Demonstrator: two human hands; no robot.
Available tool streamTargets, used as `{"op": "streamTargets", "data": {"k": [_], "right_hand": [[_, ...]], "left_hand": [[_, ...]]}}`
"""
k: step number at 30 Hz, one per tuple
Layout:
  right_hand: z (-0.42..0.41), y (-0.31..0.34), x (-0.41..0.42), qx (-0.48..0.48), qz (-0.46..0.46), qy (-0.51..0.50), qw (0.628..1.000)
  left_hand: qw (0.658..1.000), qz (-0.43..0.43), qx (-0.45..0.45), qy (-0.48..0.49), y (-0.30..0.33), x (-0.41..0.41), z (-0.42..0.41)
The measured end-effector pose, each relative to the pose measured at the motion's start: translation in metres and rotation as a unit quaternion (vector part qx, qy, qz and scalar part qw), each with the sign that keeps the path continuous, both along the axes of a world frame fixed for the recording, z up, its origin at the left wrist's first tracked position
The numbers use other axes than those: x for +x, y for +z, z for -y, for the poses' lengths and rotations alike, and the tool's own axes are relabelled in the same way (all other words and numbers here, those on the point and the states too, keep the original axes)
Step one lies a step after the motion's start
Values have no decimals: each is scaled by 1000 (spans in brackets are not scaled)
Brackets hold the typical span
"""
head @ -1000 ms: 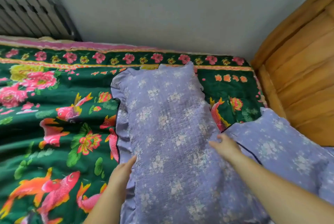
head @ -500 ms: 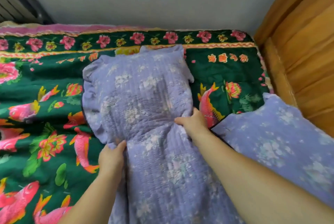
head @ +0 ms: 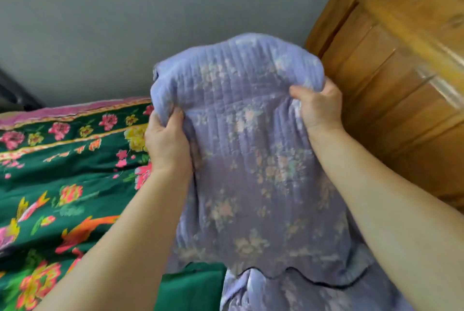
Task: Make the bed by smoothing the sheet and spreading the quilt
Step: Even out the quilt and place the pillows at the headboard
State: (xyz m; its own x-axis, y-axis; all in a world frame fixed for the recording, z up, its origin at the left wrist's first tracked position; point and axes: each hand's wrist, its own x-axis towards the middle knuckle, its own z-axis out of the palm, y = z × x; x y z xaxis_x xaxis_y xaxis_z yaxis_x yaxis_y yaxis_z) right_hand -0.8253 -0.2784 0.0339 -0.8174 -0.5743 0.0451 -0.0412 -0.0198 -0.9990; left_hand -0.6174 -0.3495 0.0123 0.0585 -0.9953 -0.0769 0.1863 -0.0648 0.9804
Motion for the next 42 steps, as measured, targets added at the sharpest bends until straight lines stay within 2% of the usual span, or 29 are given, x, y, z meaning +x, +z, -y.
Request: {"op": "streamTargets", "data": {"k": [2,4,6,7,9,12,16,18,19,21,25,30,36,39,42], "right_hand": [[9,8,-35,43,-27,-6,999],[13,0,-69,188,-86,-18,978],[5,-21,-99,375,-150,-32,914],[-2,-35,-109,422,-159,-30,892],[-18,-61,-115,455,-155,-13,877],[-57,-103,-105,544,-151,43,824],[-116,-138,-63,626,-105,79,769],[-139,-146,-38,656,-125,85,739],[-149,-148,-26,656,-142,82,737],[-173,-148,-3,643,-147,77,747],[-225,-133,31,660,-122,69,738],[-285,-113,70,679,-101,-18,727],[-331,-99,113,682,-80,-55,725],[-360,-83,128,721,-88,-65,684],[-401,-68,140,759,-111,-76,637]], "left_hand": [[996,70,16,-54,5,-22,11],[968,210,59,-128,3,-34,18],[925,296,107,-210,1,-41,12],[908,318,119,-247,-4,-42,5],[878,348,152,-291,-18,-38,-18],[828,400,217,-329,-51,-15,-55],[771,438,246,-392,-74,41,-88],[772,431,270,-382,-72,68,-99],[776,438,266,-367,-75,79,-100],[765,455,262,-374,-71,99,-100],[779,426,243,-391,-70,114,-94],[784,376,222,-440,-56,113,-103],[762,373,209,-487,-66,134,-128],[742,394,216,-497,-79,136,-149],[733,374,223,-523,-85,131,-185]]}}
